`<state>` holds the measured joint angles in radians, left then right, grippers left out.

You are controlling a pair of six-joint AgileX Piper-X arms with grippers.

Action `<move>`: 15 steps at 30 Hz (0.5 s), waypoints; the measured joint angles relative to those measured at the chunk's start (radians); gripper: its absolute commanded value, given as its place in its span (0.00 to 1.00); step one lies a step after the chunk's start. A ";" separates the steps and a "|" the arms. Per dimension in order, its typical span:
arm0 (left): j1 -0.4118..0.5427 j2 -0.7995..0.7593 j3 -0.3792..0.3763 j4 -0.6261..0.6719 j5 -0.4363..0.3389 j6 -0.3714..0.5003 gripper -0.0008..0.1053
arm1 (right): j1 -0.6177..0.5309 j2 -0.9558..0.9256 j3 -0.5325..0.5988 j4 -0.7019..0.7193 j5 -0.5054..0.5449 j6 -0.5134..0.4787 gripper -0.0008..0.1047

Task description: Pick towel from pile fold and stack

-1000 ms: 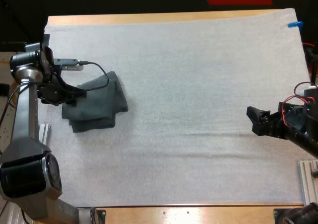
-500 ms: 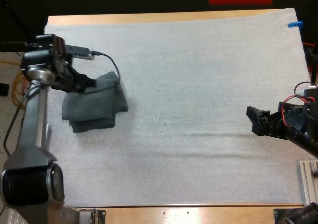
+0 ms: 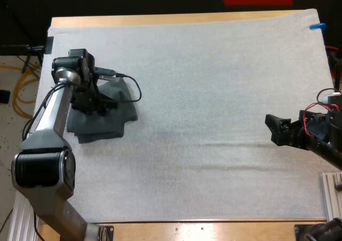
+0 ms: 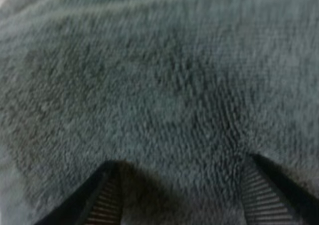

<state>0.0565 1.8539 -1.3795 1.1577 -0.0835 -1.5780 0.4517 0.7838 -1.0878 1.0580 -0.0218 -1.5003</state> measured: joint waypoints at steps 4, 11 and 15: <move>0.000 -0.062 -0.035 0.012 -0.006 0.000 0.49 | 0.000 0.000 0.000 0.000 -0.020 0.002 0.73; 0.000 -0.300 -0.055 0.010 0.007 -0.002 0.49 | 0.000 0.000 0.000 0.000 -0.040 0.004 0.73; 0.000 -0.434 -0.055 0.022 0.009 -0.008 0.49 | 0.000 0.000 0.000 0.000 -0.040 -0.021 0.73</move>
<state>0.0565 1.4195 -1.4348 1.1795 -0.0746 -1.5863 0.4517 0.7838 -1.0878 1.0580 -0.0614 -1.5213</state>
